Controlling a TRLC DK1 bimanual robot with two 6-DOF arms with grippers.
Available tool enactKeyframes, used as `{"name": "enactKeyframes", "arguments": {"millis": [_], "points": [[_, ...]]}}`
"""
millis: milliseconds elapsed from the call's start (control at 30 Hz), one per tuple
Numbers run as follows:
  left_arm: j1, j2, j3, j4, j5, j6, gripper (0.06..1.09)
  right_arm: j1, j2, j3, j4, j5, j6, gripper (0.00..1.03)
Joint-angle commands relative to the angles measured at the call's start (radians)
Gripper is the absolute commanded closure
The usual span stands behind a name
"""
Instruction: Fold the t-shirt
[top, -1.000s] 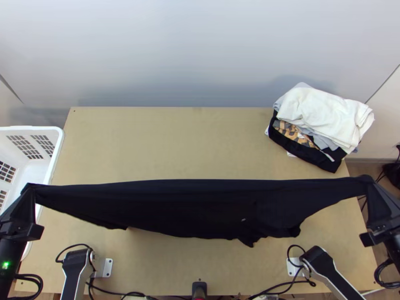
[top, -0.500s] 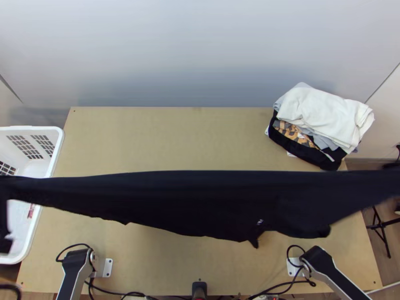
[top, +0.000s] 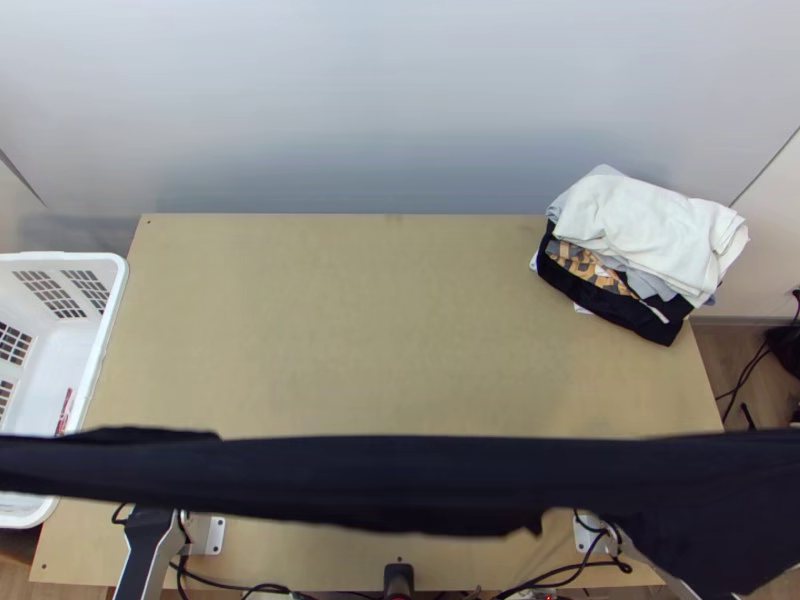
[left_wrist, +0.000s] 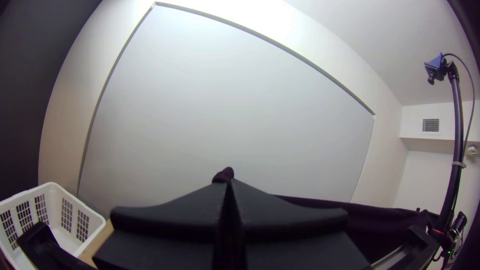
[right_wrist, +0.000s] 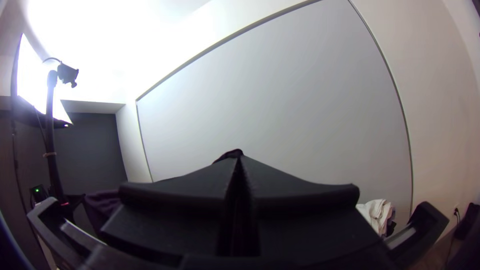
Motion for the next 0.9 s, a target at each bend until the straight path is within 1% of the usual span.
{"name": "enactKeyframes", "arguments": {"millis": [0,100,167,233,300,333,400,467,567,667,733,767,833,867], "points": [[0.009,-0.084,-0.096,-0.060,0.002,-0.003,1.05,-0.019,-0.019,-0.046,-0.062,-0.025,0.054,1.00],[0.007,-0.158,-0.288,-0.048,0.000,-0.003,1.05,-0.017,-0.102,-0.269,-0.048,-0.039,0.146,1.00],[0.002,-0.198,-0.427,-0.034,0.000,-0.003,1.05,-0.011,-0.157,-0.439,-0.001,-0.060,0.209,1.00],[-0.014,-0.221,-0.590,-0.019,0.011,-0.017,1.05,0.021,-0.212,-0.620,0.056,-0.076,0.251,1.00],[-0.034,-0.238,-0.739,0.027,0.018,-0.019,1.05,0.064,-0.249,-0.776,0.128,-0.077,0.254,1.00],[-0.050,-0.236,-0.809,0.041,0.041,-0.017,1.05,0.084,-0.263,-0.847,0.180,-0.077,0.252,1.00],[-0.065,-0.228,-0.938,0.121,0.045,-0.016,1.05,0.124,-0.265,-0.965,0.260,-0.074,0.241,1.00],[-0.090,-0.193,-1.035,0.196,0.055,-0.013,1.05,0.132,-0.260,-1.066,0.366,-0.073,0.218,1.00],[-0.106,-0.089,-1.128,0.345,0.064,-0.016,1.05,0.132,-0.220,-1.178,0.527,-0.074,0.189,1.00],[-0.111,0.060,-1.187,0.497,0.068,-0.016,1.05,0.119,-0.116,-1.217,0.645,-0.077,0.182,1.00],[-0.113,0.157,-1.208,0.590,0.069,-0.016,1.05,0.081,-0.025,-1.224,0.706,-0.099,0.182,1.00],[-0.116,0.201,-1.216,0.635,0.068,-0.016,1.05,0.044,0.019,-1.229,0.745,-0.122,0.183,1.00],[-0.120,0.289,-1.222,0.713,0.069,-0.016,1.05,-0.052,0.102,-1.238,0.820,-0.218,0.191,1.00],[-0.123,0.330,-1.223,0.753,0.069,-0.016,1.05,-0.097,0.140,-1.243,0.861,-0.244,0.195,1.00]]}}
